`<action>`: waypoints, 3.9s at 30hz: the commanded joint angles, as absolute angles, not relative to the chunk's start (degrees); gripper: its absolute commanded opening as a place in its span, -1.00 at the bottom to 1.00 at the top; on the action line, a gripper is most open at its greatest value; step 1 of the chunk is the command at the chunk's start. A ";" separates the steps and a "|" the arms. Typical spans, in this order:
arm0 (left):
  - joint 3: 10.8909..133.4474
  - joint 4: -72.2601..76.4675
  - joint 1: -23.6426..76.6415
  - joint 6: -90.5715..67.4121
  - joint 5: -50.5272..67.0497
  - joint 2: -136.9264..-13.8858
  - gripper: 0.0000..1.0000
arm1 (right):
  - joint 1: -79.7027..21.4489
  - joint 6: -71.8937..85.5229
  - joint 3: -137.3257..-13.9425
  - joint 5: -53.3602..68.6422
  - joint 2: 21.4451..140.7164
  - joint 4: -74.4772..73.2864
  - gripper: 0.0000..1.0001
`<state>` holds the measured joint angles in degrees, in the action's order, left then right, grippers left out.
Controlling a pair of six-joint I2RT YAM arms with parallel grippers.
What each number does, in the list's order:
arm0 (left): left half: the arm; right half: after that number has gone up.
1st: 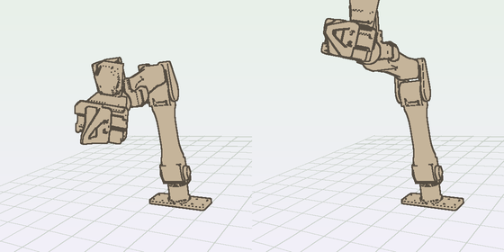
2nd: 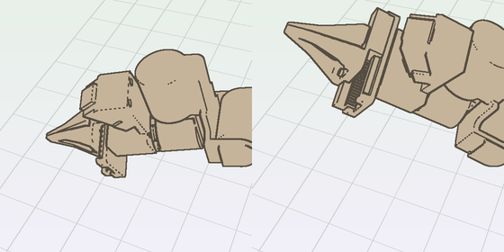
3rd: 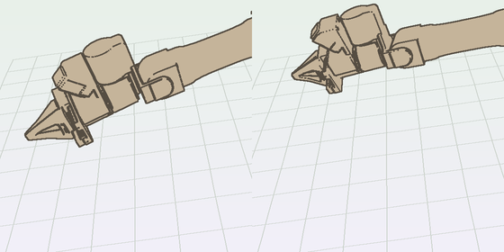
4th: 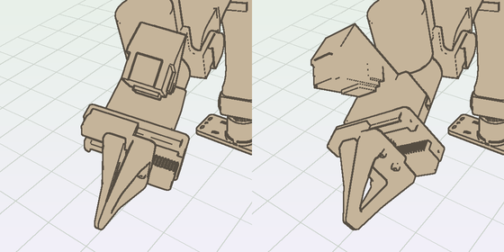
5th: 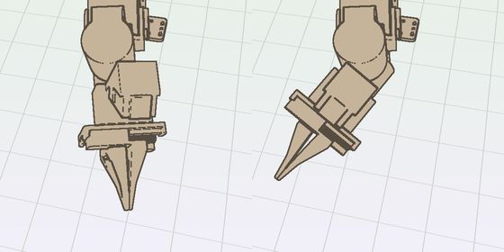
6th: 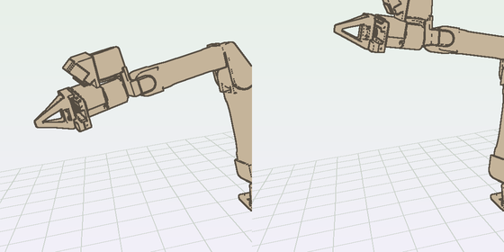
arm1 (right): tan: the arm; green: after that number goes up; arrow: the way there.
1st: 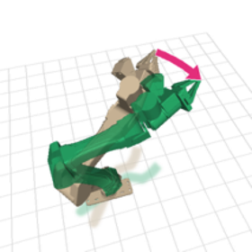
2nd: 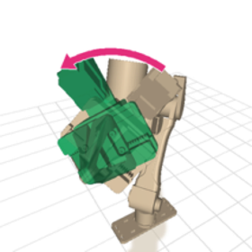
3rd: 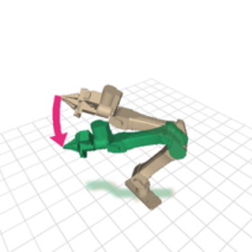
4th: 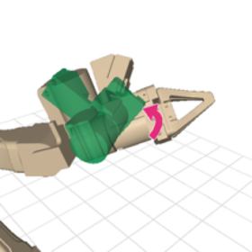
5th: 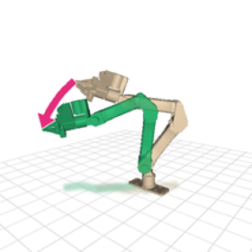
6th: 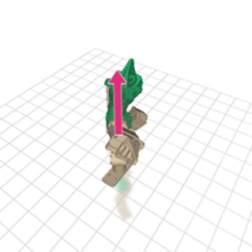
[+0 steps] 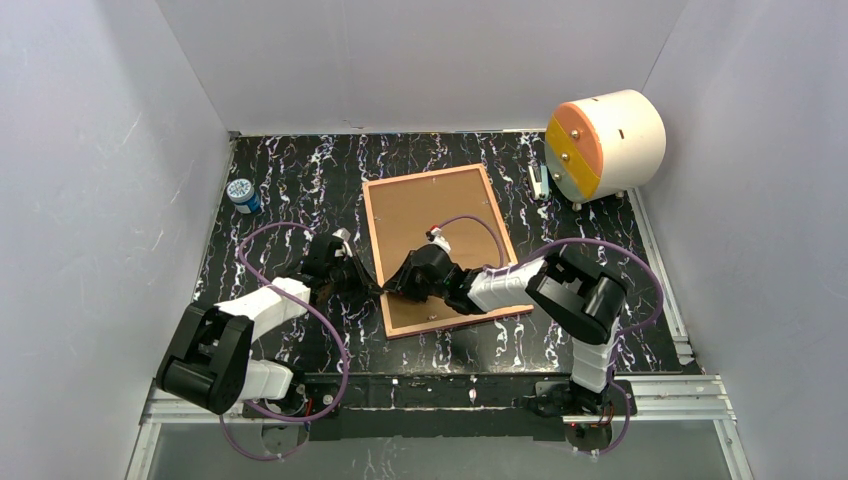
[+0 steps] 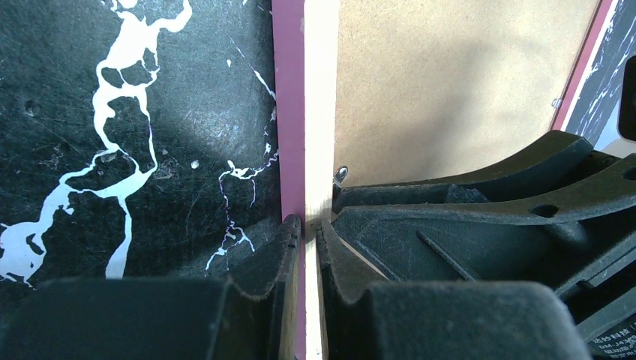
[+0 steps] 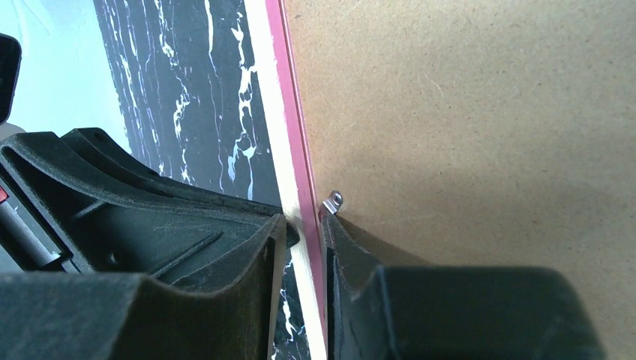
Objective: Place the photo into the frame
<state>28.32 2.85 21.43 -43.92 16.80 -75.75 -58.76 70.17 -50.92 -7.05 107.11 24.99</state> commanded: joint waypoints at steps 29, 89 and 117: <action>24.66 -3.16 21.97 -42.92 15.14 -79.15 -1.00 | -57.86 73.47 -41.39 -11.46 102.73 42.69 -0.36; 26.63 -5.90 22.02 -41.71 13.40 -77.87 -1.00 | -53.11 56.08 -51.17 -2.68 104.06 29.10 -0.23; 27.08 -5.60 21.97 -41.47 13.73 -78.76 -1.00 | -50.10 51.16 -57.99 20.57 115.14 31.04 -0.18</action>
<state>28.95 2.90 21.34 -44.12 17.12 -76.47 -50.19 52.29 -56.49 15.79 114.15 32.21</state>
